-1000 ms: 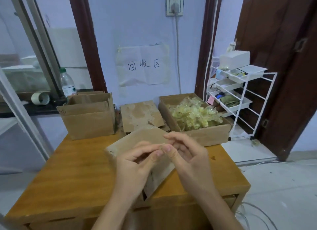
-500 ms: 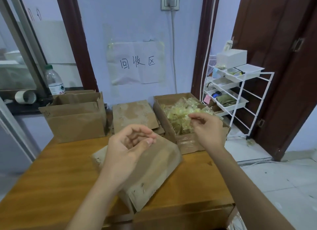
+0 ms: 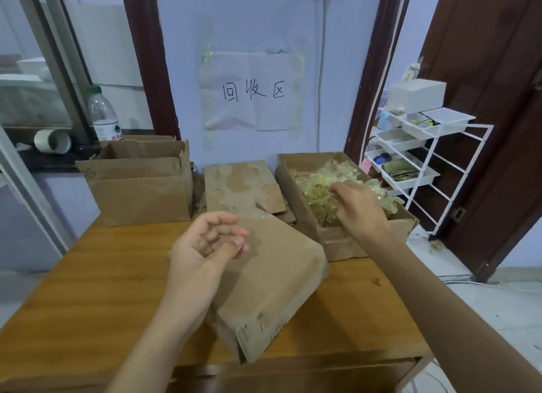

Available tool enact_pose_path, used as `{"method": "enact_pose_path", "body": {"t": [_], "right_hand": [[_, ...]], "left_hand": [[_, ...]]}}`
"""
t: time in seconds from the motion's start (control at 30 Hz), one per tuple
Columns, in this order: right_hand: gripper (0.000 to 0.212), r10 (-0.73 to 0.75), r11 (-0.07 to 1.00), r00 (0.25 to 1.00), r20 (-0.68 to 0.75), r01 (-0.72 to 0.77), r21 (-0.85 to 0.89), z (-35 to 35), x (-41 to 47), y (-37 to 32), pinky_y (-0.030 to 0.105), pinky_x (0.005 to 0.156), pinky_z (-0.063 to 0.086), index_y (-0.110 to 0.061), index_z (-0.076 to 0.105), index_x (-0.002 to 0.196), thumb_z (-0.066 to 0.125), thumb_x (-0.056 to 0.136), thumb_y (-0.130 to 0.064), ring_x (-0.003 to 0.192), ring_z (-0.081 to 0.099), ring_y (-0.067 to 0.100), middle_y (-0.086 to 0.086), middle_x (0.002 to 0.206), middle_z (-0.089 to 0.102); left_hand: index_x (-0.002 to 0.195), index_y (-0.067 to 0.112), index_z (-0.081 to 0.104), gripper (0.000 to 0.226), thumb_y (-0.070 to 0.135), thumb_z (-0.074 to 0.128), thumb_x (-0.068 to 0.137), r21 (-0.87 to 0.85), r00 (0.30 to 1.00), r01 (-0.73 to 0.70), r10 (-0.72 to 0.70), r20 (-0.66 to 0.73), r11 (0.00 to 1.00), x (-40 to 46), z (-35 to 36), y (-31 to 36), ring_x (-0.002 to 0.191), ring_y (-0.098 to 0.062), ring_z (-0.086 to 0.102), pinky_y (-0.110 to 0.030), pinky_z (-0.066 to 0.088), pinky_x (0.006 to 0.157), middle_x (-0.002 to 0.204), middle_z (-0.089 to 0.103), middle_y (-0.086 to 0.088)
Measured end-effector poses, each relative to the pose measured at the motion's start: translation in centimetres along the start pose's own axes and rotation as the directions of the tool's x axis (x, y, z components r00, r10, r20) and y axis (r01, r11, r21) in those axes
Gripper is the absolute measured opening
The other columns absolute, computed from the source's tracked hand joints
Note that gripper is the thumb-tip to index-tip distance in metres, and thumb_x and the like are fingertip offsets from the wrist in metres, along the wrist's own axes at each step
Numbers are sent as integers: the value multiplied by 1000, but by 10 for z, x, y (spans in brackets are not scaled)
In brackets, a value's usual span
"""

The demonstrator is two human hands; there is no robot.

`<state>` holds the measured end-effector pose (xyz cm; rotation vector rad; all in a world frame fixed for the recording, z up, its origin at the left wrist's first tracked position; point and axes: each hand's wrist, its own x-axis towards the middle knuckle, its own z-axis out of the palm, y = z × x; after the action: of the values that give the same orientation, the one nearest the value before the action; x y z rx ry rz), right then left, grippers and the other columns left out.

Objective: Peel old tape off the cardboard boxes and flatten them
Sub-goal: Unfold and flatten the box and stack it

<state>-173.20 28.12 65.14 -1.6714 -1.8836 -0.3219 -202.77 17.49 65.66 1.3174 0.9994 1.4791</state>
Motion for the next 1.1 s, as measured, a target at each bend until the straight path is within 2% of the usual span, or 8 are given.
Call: {"method": "enact_pose_path", "body": {"t": [0.17,0.43,0.53,0.6,0.73,0.9,1.0,1.1], "right_hand": [[45,-10,999,995,94,14,-41,-6,16,0,50,78,59,-1,76,112,56,80,24,95,68,38,17,105,73],[69,111,975,986,123,-132,179,-35,9,-9,45,93,56,-15,63,140,43,81,13,112,68,24,-2,113,77],[73,200,899,957,212,-265,348,-38,7,-9,22,58,52,-19,41,158,42,92,13,70,67,-1,-5,118,72],[71,227,890,958,176,-277,362,-39,5,-5,15,51,47,-23,31,162,50,99,5,61,63,1,-7,115,70],[60,283,897,959,26,-274,346,-33,0,9,38,83,59,-23,54,147,70,94,-1,85,65,14,-4,96,70],[14,319,900,947,-45,-287,328,-32,-8,17,35,80,55,-12,76,104,79,90,-11,75,62,14,-4,76,65],[17,342,879,939,-38,-305,366,-33,-13,17,33,82,56,-14,76,111,65,100,-9,80,66,9,-3,88,73],[27,416,802,909,-5,-364,473,-40,-15,18,17,61,49,-18,74,118,53,105,-8,62,58,0,-9,96,78]], "left_hand": [[109,11,70,21,-4,67,95,8,1000,5,-5,27,1000,-2,-2,0,85,-22,73,-28,61,80,96,77,-6],[107,9,70,21,-7,67,93,-1,998,2,-2,66,1000,-4,-7,0,86,-24,73,-28,61,80,96,76,-8],[108,9,70,21,-6,67,93,-19,998,0,1,67,1000,-4,-7,0,86,-23,73,-28,61,81,96,76,-7],[109,9,70,22,-6,66,93,-33,998,1,2,67,999,-4,-6,-1,86,-23,73,-30,61,81,96,76,-8],[111,9,69,24,-8,65,93,-55,997,1,3,74,998,-4,-9,-3,87,-24,72,-32,59,83,96,75,-9],[112,8,68,24,-7,65,93,-77,997,2,3,71,997,-4,-9,-4,87,-24,71,-32,60,82,96,75,-8],[111,8,68,24,-8,65,93,-72,998,0,5,69,997,-4,-10,-5,88,-25,71,-32,60,83,96,75,-9],[111,8,68,24,-9,65,94,-78,998,0,5,68,997,-4,-11,-5,88,-25,71,-32,60,82,96,75,-9]]}}
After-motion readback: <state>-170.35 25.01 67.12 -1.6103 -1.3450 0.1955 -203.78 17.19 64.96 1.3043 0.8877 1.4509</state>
